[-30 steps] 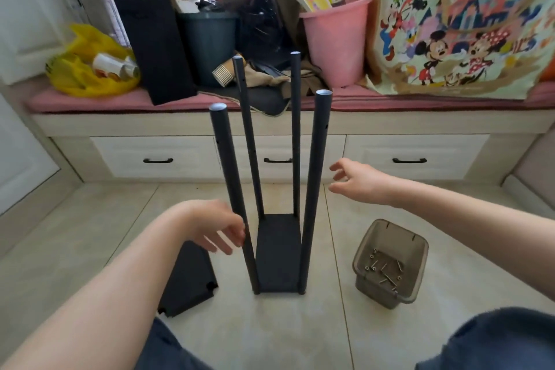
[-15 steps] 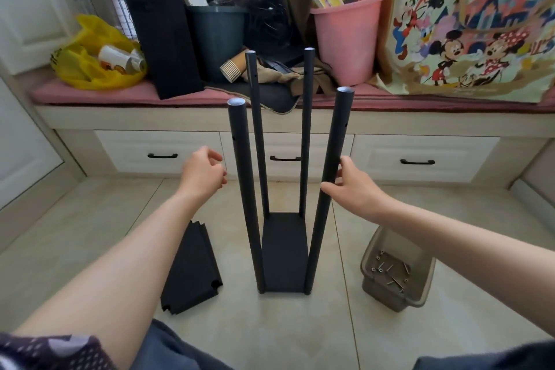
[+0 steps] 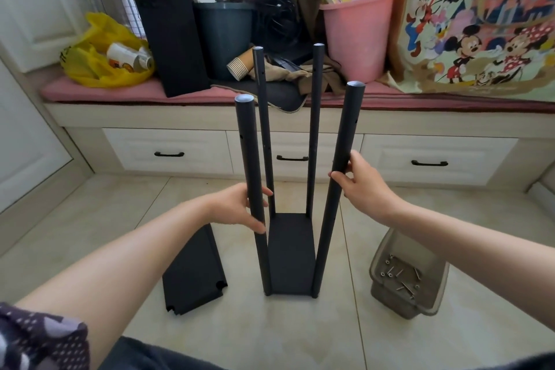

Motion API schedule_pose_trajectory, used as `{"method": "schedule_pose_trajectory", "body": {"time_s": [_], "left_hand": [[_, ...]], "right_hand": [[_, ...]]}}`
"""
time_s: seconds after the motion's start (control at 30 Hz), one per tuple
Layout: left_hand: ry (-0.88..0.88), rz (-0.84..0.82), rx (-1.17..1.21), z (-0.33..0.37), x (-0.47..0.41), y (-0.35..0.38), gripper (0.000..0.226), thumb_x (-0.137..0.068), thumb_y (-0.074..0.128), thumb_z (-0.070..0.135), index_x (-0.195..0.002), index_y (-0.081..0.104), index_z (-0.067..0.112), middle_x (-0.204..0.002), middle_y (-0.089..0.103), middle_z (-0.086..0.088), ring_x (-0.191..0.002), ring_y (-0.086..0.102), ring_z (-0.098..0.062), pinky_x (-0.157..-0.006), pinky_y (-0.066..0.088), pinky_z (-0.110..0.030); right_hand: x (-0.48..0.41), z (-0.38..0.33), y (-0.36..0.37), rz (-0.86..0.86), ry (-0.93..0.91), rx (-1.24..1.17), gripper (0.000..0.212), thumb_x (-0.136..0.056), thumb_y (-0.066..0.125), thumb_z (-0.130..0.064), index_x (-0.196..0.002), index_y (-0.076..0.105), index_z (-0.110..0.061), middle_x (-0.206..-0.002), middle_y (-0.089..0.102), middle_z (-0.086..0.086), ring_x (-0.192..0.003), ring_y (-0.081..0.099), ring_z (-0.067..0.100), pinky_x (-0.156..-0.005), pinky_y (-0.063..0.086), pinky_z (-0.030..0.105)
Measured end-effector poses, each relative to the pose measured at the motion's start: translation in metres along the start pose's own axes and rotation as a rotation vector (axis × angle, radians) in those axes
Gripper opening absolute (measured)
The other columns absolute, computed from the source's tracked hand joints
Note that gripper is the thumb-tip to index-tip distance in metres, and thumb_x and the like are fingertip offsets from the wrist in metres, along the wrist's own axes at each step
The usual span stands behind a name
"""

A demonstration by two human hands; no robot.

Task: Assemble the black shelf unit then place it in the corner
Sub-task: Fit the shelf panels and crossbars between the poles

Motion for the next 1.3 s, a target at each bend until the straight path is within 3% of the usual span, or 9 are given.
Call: {"method": "schedule_pose_trajectory", "body": {"time_s": [0.13, 0.33, 0.5, 0.63, 0.83, 1.03, 1.2, 1.3], "left_hand": [[0.051, 0.157, 0.153, 0.003, -0.006, 0.007, 0.036, -0.086, 0.081, 0.020, -0.117, 0.062, 0.022, -0.102, 0.076, 0.009, -0.095, 0.071, -0.003, -0.093, 0.056, -0.029], [0.097, 0.462, 0.208, 0.008, -0.014, 0.020, 0.022, -0.087, 0.080, 0.019, -0.094, 0.060, 0.028, -0.092, 0.073, 0.009, -0.088, 0.069, -0.007, -0.072, 0.049, -0.016], [0.131, 0.627, 0.200, 0.002, -0.019, 0.027, 0.025, -0.092, 0.075, 0.020, -0.110, 0.059, 0.026, -0.095, 0.065, 0.014, -0.090, 0.065, -0.004, -0.071, 0.048, -0.012], [0.122, 0.674, 0.072, -0.008, -0.017, 0.020, 0.038, -0.096, 0.069, 0.023, -0.130, 0.054, 0.012, -0.100, 0.065, 0.005, -0.095, 0.065, -0.014, -0.080, 0.053, -0.024], [0.057, 0.741, -0.096, -0.017, -0.004, 0.006, 0.037, -0.100, 0.061, 0.028, -0.128, 0.051, 0.006, -0.102, 0.071, -0.012, -0.094, 0.070, -0.028, -0.081, 0.060, -0.046], [-0.016, 0.762, -0.167, -0.015, 0.001, -0.002, 0.031, -0.102, 0.059, 0.029, -0.121, 0.050, 0.007, -0.091, 0.067, -0.009, -0.082, 0.066, -0.029, -0.069, 0.055, -0.041], [-0.052, 0.730, 0.088, -0.016, -0.005, -0.003, 0.038, -0.099, 0.064, 0.015, -0.133, 0.048, 0.008, -0.120, 0.066, -0.014, -0.114, 0.062, -0.032, -0.092, 0.053, -0.041], [-0.100, 0.690, 0.196, -0.019, -0.005, -0.003, 0.046, -0.098, 0.065, 0.011, -0.138, 0.043, 0.009, -0.129, 0.061, -0.010, -0.123, 0.057, -0.029, -0.089, 0.046, -0.032]], "right_hand": [[0.002, 0.000, -0.001, 0.025, -0.020, 0.001, 0.022, -0.100, 0.056, -0.018, -0.118, 0.047, -0.026, -0.100, 0.058, -0.016, -0.101, 0.061, 0.015, -0.083, 0.052, 0.029], [0.008, 0.000, -0.005, 0.057, 0.010, -0.051, 0.025, -0.099, 0.058, -0.016, -0.119, 0.047, -0.027, -0.109, 0.060, -0.008, -0.112, 0.058, 0.017, -0.094, 0.056, 0.044], [0.014, -0.008, -0.003, 0.078, 0.036, -0.096, 0.027, -0.097, 0.062, -0.015, -0.118, 0.051, -0.028, -0.110, 0.063, -0.007, -0.111, 0.061, 0.018, -0.092, 0.056, 0.046], [0.022, -0.019, 0.003, 0.041, 0.021, -0.142, 0.028, -0.093, 0.068, -0.016, -0.116, 0.056, -0.027, -0.106, 0.069, -0.005, -0.103, 0.067, 0.016, -0.083, 0.060, 0.037], [0.037, -0.041, 0.020, -0.048, -0.006, -0.214, 0.028, -0.089, 0.072, -0.014, -0.107, 0.061, -0.032, -0.094, 0.074, -0.004, -0.090, 0.072, 0.011, -0.082, 0.061, 0.042], [0.053, -0.057, 0.035, -0.110, -0.045, -0.178, 0.033, -0.090, 0.072, -0.016, -0.120, 0.064, -0.027, -0.101, 0.074, -0.008, -0.097, 0.070, 0.007, -0.087, 0.060, 0.038], [0.059, -0.068, 0.045, -0.155, -0.124, -0.083, 0.032, -0.087, 0.073, -0.015, -0.119, 0.068, -0.018, -0.106, 0.073, -0.010, -0.100, 0.068, 0.003, -0.093, 0.056, 0.029], [0.057, -0.070, 0.046, -0.168, -0.136, -0.064, 0.029, -0.088, 0.073, -0.015, -0.116, 0.069, -0.017, -0.105, 0.073, -0.009, -0.100, 0.068, 0.002, -0.091, 0.055, 0.022]]}}
Point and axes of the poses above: each hand's wrist, its own x-axis away from the middle knuckle, its own y-axis out of the palm, z = x × y, the point moved 2 cm from there along -x, towards the middle knuckle
